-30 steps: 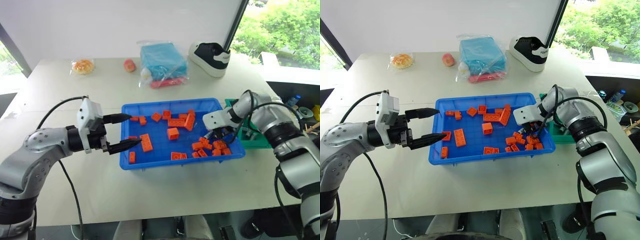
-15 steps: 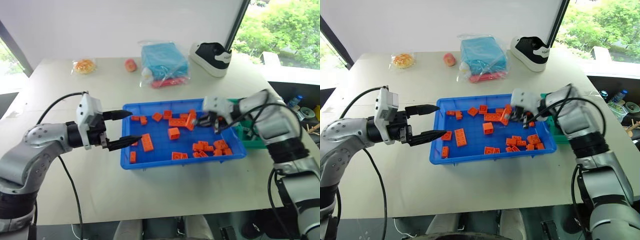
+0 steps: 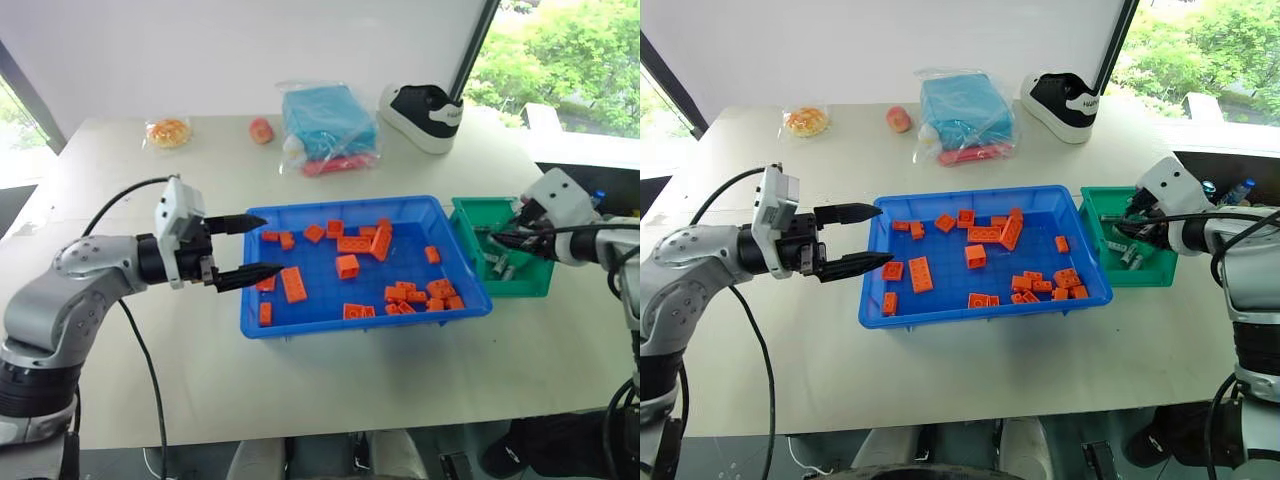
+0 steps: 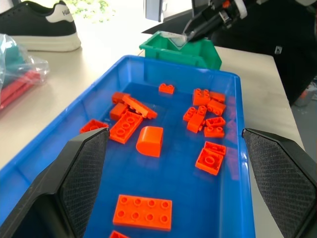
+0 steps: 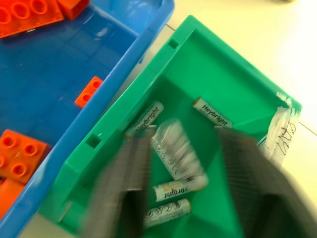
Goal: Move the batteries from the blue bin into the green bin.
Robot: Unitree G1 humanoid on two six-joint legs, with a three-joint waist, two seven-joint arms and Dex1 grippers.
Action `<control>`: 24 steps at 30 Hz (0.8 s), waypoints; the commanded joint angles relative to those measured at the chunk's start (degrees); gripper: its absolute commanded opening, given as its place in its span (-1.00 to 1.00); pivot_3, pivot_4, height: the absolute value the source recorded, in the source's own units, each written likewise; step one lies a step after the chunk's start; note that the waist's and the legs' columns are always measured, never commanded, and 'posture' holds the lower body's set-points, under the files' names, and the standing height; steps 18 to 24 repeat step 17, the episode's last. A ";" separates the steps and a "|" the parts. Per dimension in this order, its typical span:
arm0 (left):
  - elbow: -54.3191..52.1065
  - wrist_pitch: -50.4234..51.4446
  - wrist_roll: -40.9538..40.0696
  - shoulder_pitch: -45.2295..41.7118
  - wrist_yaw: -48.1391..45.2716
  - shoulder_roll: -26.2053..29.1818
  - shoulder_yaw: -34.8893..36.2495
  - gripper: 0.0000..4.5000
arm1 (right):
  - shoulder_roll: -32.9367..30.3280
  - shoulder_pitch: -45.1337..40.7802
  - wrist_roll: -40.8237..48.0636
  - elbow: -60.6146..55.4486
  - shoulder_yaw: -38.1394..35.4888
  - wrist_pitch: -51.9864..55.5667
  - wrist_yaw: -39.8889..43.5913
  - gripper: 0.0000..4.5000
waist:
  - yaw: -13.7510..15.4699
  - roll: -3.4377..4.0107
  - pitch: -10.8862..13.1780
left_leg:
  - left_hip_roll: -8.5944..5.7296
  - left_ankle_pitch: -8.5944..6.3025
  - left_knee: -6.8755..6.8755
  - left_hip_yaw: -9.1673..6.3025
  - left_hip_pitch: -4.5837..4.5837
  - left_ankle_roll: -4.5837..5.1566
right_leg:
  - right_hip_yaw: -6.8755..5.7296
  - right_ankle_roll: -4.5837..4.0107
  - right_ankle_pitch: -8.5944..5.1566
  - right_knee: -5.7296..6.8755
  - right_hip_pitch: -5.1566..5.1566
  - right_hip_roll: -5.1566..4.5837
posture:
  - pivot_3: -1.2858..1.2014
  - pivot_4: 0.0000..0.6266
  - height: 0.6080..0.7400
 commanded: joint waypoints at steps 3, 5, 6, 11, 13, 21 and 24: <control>0.02 -0.17 -0.33 -0.75 -0.87 0.99 1.43 1.00 | -2.58 2.94 8.62 1.58 -9.16 -9.56 5.53 0.59 | 0.58 -0.04 0.01 | -0.02 0.00 0.02 -0.01 -0.03 0.00 | 0.00 0.00 0.00 -0.04 0.03 0.00 | 0.03 -0.52 0.77; -0.34 0.41 -1.09 -0.26 -0.98 1.57 2.41 1.00 | -4.73 8.01 11.99 1.60 -12.41 -14.72 11.92 0.59 | 1.06 -0.07 0.02 | -0.07 0.00 0.04 -0.14 -0.03 0.01 | -0.02 0.01 -0.02 -0.08 0.03 0.00 | 0.03 -0.52 0.77; -0.58 0.83 -1.63 0.07 -1.14 1.97 3.05 1.00 | -5.97 10.97 13.71 1.66 -14.05 -16.99 15.54 0.59 | 1.20 -0.10 0.01 | -0.09 -0.02 0.04 -0.19 0.00 0.04 | -0.02 0.04 -0.05 -0.12 0.02 0.01 | 0.03 -0.52 0.77; -1.12 2.49 -3.62 1.42 -2.65 4.23 5.33 1.00 | -9.51 18.11 20.78 4.85 -19.00 -22.29 26.77 0.59 | 0.43 -0.04 0.03 | -0.06 -0.05 0.13 -0.12 0.00 0.07 | 0.03 0.07 -0.06 -0.13 0.25 -0.04 | 0.03 -0.52 0.77; -0.85 2.55 -3.63 1.62 -2.93 4.90 5.70 1.00 | -9.72 17.63 21.11 8.14 -18.85 -25.53 27.34 0.59 | 0.20 -0.01 0.04 | 0.01 -0.14 0.12 -0.06 0.08 -0.09 | 0.03 0.07 -0.07 -0.11 0.23 -0.05 | 0.03 -0.52 0.77; -0.59 2.03 -2.73 1.82 -3.25 6.26 6.49 1.00 | -10.14 15.51 20.70 12.87 -16.87 -29.41 26.81 0.59 | 0.26 0.01 0.05 | 0.12 -0.16 0.10 -0.03 0.07 -0.12 | 0.02 0.05 -0.07 -0.09 0.07 0.00 | 0.03 -0.52 0.77; -0.59 2.03 -2.73 1.82 -3.25 6.26 6.49 1.00 | -10.14 15.51 20.70 12.87 -16.87 -29.41 26.81 0.59 | 0.26 0.01 0.05 | 0.12 -0.16 0.10 -0.03 0.07 -0.12 | 0.02 0.05 -0.07 -0.09 0.07 0.00 | 0.03 -0.52 0.77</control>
